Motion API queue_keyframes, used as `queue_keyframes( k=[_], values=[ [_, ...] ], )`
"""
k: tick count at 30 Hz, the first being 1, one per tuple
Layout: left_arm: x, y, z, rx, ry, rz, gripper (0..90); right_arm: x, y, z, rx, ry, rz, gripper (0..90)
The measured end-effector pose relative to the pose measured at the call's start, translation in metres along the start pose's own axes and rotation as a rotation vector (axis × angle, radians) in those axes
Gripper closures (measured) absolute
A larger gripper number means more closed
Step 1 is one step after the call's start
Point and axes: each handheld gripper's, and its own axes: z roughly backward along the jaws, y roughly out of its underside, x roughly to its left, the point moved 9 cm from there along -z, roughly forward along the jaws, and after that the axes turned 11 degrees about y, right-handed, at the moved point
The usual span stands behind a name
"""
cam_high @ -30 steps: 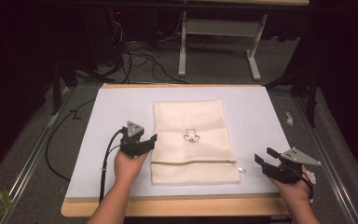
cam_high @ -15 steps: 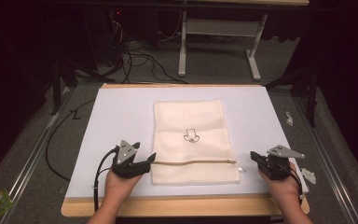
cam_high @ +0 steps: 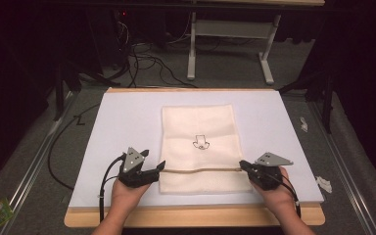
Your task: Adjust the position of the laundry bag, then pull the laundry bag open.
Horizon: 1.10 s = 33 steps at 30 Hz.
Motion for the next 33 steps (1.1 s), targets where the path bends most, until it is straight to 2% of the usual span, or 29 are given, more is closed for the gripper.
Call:
queue_keyframes(
  k=[3,5,7,8,9,13,19,20,25,30,32,33],
  values=[
    [0.001,0.001,-0.001,-0.001,0.006,0.007,27.9,-0.023,0.01,-0.002,0.027,0.021,-0.093,85.0],
    [0.002,0.001,-0.002,-0.003,0.011,0.015,27.9,-0.031,0.016,-0.004,0.043,0.037,-0.108,84.6],
    [0.003,0.0,-0.002,-0.006,0.016,0.019,27.9,-0.032,0.019,-0.005,0.055,0.041,-0.12,82.7],
    [0.003,-0.003,-0.003,-0.013,0.018,0.018,27.9,-0.034,0.022,-0.008,0.067,0.053,-0.136,71.7],
    [0.003,-0.005,-0.004,-0.017,0.02,0.014,27.9,-0.034,0.024,-0.009,0.073,0.059,-0.143,68.3],
    [-0.002,-0.012,-0.009,-0.037,0.034,0.007,27.9,-0.029,0.031,-0.011,0.095,0.054,-0.145,62.5],
    [-0.007,-0.012,-0.014,-0.024,0.045,0.006,27.4,-0.025,0.035,-0.014,0.111,0.017,-0.178,59.2],
    [-0.008,-0.01,-0.014,-0.018,0.047,0.004,27.4,-0.026,0.035,-0.015,0.116,0.014,-0.195,58.8],
    [-0.009,-0.005,-0.012,0.007,0.042,-0.006,26.9,-0.021,0.04,-0.018,0.149,0.009,-0.16,61.5],
    [-0.011,-0.008,-0.004,0.005,0.024,-0.036,26.7,-0.02,0.041,-0.018,0.145,0.018,-0.132,62.2],
    [-0.011,-0.008,-0.002,0.0,0.019,-0.03,26.6,-0.019,0.041,-0.018,0.146,0.017,-0.133,62.5],
    [-0.011,-0.007,-0.002,-0.007,0.02,-0.016,26.4,-0.019,0.041,-0.019,0.142,0.014,-0.118,63.7]
  ],
)
